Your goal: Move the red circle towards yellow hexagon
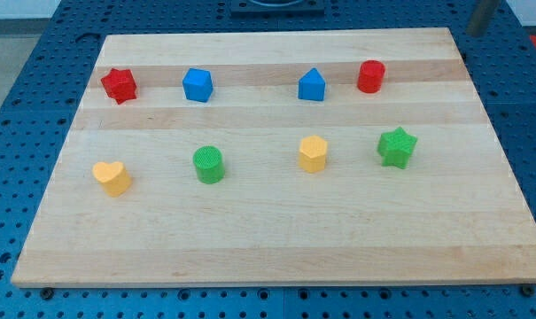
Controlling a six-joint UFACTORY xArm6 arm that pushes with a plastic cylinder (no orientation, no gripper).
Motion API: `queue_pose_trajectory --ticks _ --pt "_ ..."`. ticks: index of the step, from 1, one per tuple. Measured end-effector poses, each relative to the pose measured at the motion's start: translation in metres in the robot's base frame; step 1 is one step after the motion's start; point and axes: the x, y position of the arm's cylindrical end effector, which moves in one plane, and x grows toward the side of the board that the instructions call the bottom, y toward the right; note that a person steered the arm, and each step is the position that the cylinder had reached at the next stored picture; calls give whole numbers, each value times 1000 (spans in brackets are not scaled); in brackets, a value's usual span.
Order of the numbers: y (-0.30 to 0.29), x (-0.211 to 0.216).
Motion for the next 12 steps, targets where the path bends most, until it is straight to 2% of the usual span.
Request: queue_pose_trajectory --ticks 2,5,6,7,9,10,12 --pt "0 44" --pt "-35 41" --pt "-66 42" --pt "-100 51" --pt "-116 92" --pt "-128 98" --pt "-139 72"
